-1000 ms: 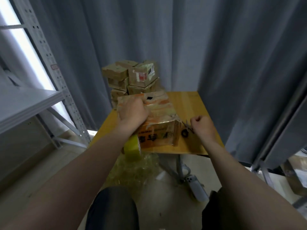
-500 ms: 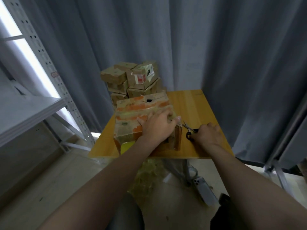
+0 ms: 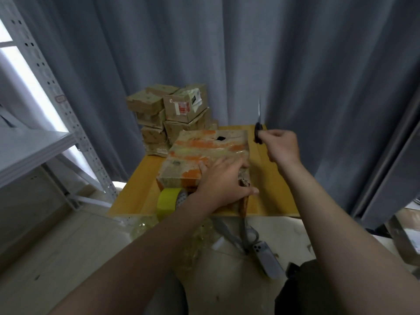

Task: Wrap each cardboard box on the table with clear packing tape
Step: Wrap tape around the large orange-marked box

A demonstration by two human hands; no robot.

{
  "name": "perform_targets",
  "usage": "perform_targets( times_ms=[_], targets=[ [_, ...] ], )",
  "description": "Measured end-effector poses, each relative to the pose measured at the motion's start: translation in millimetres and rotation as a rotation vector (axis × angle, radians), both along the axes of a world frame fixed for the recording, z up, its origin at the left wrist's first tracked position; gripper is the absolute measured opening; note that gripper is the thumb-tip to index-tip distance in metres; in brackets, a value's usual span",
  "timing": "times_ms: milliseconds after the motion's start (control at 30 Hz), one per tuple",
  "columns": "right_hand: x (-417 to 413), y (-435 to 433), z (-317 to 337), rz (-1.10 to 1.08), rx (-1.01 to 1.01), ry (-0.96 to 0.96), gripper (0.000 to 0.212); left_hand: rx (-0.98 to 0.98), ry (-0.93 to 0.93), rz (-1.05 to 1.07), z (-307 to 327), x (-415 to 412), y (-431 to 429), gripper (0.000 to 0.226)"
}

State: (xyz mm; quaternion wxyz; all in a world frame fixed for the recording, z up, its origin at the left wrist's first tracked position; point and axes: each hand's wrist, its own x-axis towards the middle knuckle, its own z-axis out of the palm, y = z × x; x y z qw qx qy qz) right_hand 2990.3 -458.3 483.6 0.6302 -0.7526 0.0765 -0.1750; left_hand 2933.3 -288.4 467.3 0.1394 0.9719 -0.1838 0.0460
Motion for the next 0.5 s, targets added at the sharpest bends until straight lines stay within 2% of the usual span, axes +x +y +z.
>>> perform_targets(
  times_ms=[33,100,167,267,333,433,500],
  targets=[
    [-6,10,15,0.075,0.067,-0.011,0.017,0.011,0.024,-0.032,2,0,2,0.069],
    [-14,33,37,0.269,0.159,0.003,0.023,-0.107,0.022,-0.101,3,0,10,0.055],
    [-18,62,45,0.424,0.057,0.049,0.025,-0.314,-0.103,-0.080,-1,-4,25,0.031],
    [-19,107,35,0.575,-0.145,0.097,0.027,-0.352,-0.421,0.226,-13,-17,57,0.018],
    [-23,129,23,0.633,-0.137,0.141,0.027,-0.367,-0.471,0.455,-21,-30,80,0.013],
    [-28,145,3,0.578,-0.142,0.132,0.025,-0.601,-0.289,0.674,-35,-44,115,0.033],
    [-28,148,-8,0.515,-0.182,0.080,0.025,-0.796,-0.050,0.662,-43,-51,124,0.041]
  ],
)
